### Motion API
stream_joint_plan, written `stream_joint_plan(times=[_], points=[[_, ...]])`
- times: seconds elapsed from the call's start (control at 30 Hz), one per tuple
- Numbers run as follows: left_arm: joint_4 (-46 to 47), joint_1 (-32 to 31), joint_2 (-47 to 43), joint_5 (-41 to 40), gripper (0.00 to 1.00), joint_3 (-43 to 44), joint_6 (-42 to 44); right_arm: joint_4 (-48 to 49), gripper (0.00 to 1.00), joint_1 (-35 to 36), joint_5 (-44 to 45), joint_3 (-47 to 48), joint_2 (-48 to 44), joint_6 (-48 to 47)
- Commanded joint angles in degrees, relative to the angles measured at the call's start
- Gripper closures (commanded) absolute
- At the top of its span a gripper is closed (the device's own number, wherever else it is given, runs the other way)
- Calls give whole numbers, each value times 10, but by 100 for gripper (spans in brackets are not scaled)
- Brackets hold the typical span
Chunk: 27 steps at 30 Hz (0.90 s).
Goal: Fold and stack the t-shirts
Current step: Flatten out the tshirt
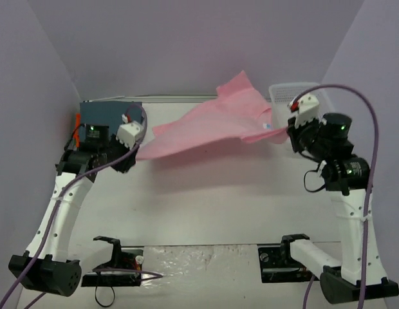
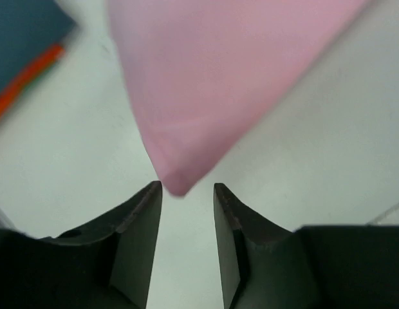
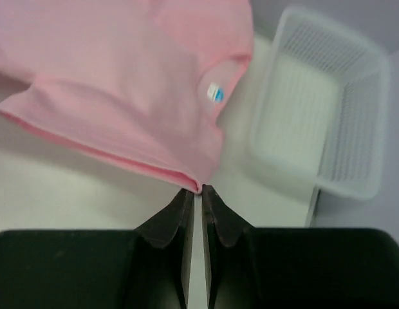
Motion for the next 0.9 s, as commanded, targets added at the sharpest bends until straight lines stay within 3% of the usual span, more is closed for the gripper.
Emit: stream_joint_plan(times=[0.0, 0.03, 0.07, 0.17, 0.23, 0.37, 0.5, 0.63, 0.67, 0.73, 0.77, 0.87], points=[[-41, -6, -36, 34, 61, -91, 86, -54, 92, 0, -2, -137, -73, -6], [-68, -9, -60, 50, 28, -124, 124, -79, 55, 0, 2, -161, -105, -17], [-78, -11, -69, 56, 24, -133, 140, -90, 46, 0, 4, -165, -116, -26], [-117, -12, -100, 90, 20, -129, 183, -97, 45, 0, 30, -146, -130, -28], [-142, -14, -102, 106, 3, -102, 203, -96, 42, 0, 45, -127, -108, -30], [-178, -14, -83, 105, 6, -14, 224, -89, 40, 0, 43, -83, -52, -32], [-147, -14, -64, 77, 6, 1, 216, -54, 37, 0, 12, -78, 1, -32], [-46, -14, -36, 21, 3, -32, 147, -20, 50, 0, -24, -94, 94, -41], [-11, -15, -28, 19, 10, -40, 133, -7, 61, 0, -30, -95, 114, -41], [22, -15, 5, 25, 34, -62, 116, -2, 73, 0, -39, -90, 179, -55], [45, -15, 19, 32, 48, -65, 106, 1, 89, 0, -42, -81, 201, -57], [74, -15, 91, 48, 78, -59, 80, 0, 100, 0, -48, -56, 286, -71]])
